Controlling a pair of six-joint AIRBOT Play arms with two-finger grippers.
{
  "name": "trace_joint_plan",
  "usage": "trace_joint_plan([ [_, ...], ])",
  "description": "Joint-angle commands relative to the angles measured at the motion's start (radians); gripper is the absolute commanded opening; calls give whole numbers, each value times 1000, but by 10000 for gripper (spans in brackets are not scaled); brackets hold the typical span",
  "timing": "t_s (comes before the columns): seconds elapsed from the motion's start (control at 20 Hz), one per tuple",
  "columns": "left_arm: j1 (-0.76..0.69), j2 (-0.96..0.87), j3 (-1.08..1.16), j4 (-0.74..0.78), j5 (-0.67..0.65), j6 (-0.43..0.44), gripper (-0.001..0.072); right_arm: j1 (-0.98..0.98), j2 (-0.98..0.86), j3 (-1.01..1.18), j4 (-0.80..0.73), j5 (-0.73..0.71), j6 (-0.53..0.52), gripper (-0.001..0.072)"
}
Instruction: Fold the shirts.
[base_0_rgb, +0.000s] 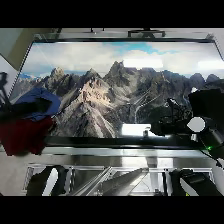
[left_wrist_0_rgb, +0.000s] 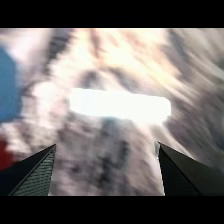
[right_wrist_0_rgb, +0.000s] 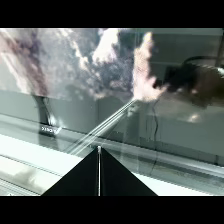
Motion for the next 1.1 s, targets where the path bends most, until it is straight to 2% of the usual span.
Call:
trace_joint_plan([
  [0.0,229,-161,131,85,24,-3,720,1,1,0,0,0,0,13],
  [0.2,310,-399,151,190,53,-3,720,1,1,0,0,0,0,13],
  [0.45,306,-670,150,188,250,-4,720,1,0,0,0,0,0,13],
  [0.65,305,-811,152,186,320,-4,718,1,-4,0,0,0,0,13],
  [0.7,305,-832,156,178,323,-4,660,1,-4,0,0,0,0,13],
  [0.85,305,-870,232,177,262,-35,256,1,-4,0,0,0,0,13],
  [0.95,306,-873,319,145,162,-37,21,1,-4,0,0,0,0,13],
  [1.05,306,-872,415,50,48,-37,12,1,-4,0,0,0,0,13],
])
